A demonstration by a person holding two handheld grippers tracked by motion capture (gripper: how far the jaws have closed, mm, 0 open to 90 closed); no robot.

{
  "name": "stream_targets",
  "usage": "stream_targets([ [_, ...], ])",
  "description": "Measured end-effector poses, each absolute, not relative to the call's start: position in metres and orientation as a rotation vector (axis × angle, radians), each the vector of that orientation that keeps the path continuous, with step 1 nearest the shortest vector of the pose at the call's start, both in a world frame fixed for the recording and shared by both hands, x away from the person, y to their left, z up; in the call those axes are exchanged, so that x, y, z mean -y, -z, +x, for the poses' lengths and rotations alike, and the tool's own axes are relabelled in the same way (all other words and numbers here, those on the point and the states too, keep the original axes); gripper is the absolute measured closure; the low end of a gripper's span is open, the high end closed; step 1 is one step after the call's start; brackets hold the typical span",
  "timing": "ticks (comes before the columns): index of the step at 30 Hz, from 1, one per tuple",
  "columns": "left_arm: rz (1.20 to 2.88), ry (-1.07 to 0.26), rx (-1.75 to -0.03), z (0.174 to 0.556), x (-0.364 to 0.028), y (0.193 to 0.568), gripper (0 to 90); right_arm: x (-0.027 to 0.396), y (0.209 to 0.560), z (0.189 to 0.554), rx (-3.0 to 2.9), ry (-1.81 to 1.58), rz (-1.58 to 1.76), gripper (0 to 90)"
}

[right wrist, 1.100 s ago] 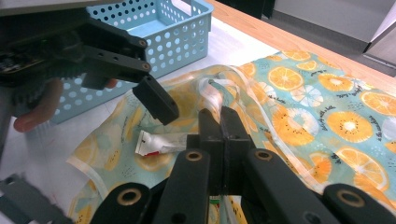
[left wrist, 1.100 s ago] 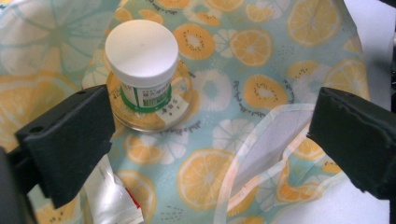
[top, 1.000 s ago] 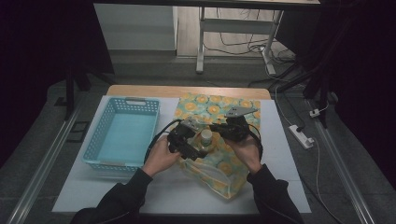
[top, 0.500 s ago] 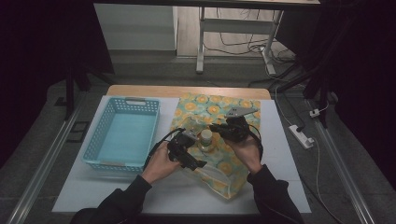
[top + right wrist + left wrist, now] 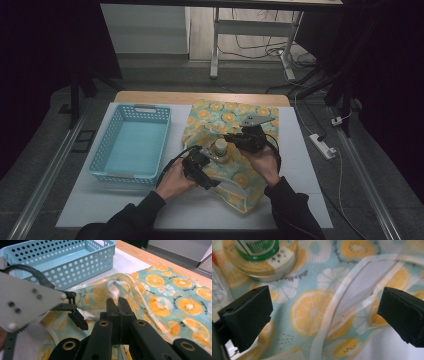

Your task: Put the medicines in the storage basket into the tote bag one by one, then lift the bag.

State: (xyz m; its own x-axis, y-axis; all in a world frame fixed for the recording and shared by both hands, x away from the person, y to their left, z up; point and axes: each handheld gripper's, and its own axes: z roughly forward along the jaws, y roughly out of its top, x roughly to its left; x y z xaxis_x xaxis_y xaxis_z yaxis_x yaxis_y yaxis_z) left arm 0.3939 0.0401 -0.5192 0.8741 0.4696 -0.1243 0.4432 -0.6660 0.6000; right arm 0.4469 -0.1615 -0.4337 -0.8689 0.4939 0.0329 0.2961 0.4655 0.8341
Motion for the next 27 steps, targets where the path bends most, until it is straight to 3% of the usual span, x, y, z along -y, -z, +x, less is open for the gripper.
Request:
stream_targets([
  [9, 2.426, -0.084, -0.663, 0.395, -0.039, 0.53, 0.4, 0.162, 0.434, 0.447, -2.5, -1.361, 0.686, 90.0],
  [17, 2.455, -0.146, -0.663, 0.394, -0.038, 0.532, 6.7, 0.162, 0.434, 0.447, -2.5, -1.359, 0.686, 90.0],
  [19, 2.451, -0.138, -0.653, 0.394, -0.04, 0.53, 12.0, 0.162, 0.434, 0.447, -2.501, -1.358, 0.684, 90.0],
  [22, 2.446, -0.145, -0.642, 0.394, -0.043, 0.527, 32.5, 0.161, 0.435, 0.447, -2.505, -1.355, 0.68, 90.0],
  [27, 2.447, -0.139, -0.639, 0.395, -0.046, 0.525, 43.8, 0.16, 0.435, 0.447, -2.506, -1.354, 0.679, 90.0],
])
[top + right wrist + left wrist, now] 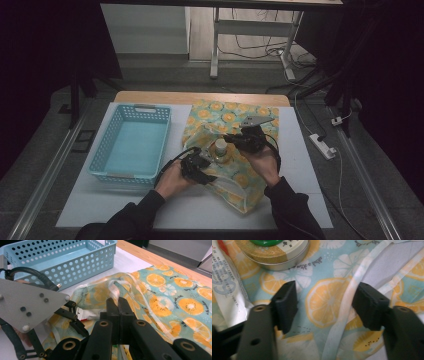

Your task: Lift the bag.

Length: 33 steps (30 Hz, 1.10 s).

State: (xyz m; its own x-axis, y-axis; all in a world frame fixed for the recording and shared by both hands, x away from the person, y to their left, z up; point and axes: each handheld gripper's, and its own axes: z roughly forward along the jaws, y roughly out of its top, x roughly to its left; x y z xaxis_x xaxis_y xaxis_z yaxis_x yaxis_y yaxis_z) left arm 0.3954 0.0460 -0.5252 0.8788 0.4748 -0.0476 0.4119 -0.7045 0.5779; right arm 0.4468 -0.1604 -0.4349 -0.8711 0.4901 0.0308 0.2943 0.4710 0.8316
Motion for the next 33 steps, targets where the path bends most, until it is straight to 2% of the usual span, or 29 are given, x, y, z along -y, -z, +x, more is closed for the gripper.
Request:
stream_targets([
  [2, 2.44, -0.13, -0.646, 0.396, -0.047, 0.525, 54.5, 0.16, 0.435, 0.447, -2.505, -1.356, 0.681, 90.0],
  [7, 2.431, -0.123, -0.668, 0.397, -0.049, 0.524, 74.4, 0.16, 0.436, 0.447, -2.511, -1.348, 0.679, 90.0],
  [12, 2.437, -0.105, -0.694, 0.397, -0.047, 0.523, 87.5, 0.16, 0.436, 0.448, -2.515, -1.346, 0.683, 90.0],
  [22, 2.409, -0.087, -0.791, 0.397, -0.046, 0.513, 89.1, 0.163, 0.436, 0.449, -2.544, -1.337, 0.669, 90.0],
  [33, 2.384, -0.097, -0.761, 0.395, -0.045, 0.498, 89.2, 0.161, 0.431, 0.45, -2.574, -1.315, 0.664, 90.0],
])
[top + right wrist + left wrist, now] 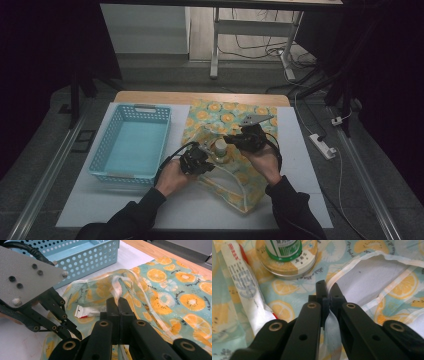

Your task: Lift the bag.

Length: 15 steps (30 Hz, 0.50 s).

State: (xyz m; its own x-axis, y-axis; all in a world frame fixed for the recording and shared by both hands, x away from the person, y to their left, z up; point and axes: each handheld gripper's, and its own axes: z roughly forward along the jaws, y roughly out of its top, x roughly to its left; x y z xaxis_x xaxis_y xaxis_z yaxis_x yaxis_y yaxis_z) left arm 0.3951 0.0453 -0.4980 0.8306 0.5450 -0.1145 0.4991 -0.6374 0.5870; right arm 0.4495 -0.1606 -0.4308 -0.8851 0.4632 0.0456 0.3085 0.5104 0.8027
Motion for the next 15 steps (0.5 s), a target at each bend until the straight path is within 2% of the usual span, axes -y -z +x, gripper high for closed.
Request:
stream_targets([
  [15, 2.318, -0.035, -0.791, 0.403, -0.054, 0.476, 89.1, 0.15, 0.417, 0.45, -2.63, -1.297, 0.627, 90.0],
])
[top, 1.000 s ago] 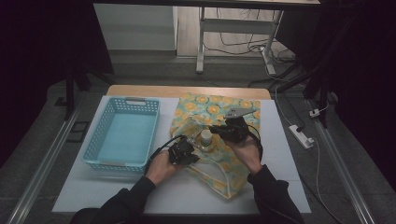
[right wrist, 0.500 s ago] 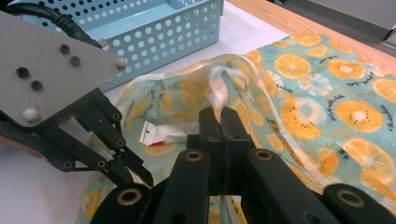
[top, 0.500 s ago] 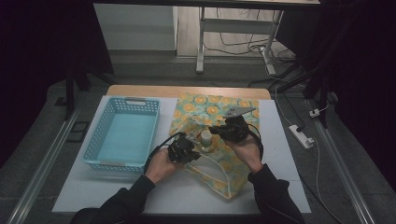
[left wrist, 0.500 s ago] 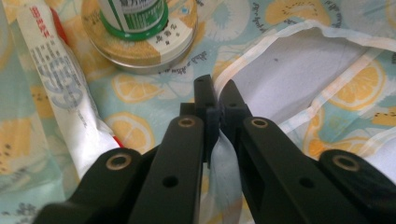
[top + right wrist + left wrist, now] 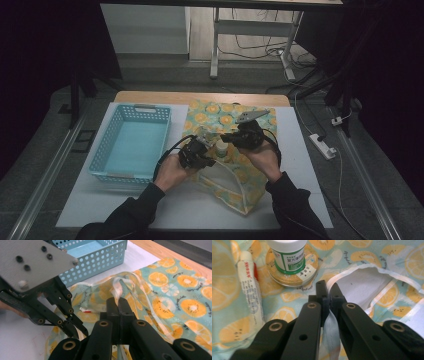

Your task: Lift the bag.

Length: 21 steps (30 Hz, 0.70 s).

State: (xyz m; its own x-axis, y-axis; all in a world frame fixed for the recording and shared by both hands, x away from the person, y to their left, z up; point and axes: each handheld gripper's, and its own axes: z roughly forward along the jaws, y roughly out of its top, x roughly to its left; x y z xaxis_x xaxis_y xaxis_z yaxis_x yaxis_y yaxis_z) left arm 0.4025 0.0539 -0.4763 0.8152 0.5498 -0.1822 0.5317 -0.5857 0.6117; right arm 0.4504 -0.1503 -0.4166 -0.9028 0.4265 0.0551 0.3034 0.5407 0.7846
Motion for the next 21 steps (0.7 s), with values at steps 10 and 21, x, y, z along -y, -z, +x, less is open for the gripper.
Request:
stream_targets([
  [10, 2.294, -0.027, -0.796, 0.408, -0.064, 0.459, 89.1, 0.144, 0.406, 0.45, -2.636, -1.26, 0.595, 90.0],
  [21, 2.267, -0.036, -0.799, 0.415, -0.073, 0.436, 89.2, 0.142, 0.396, 0.449, -2.644, -1.26, 0.583, 90.0],
])
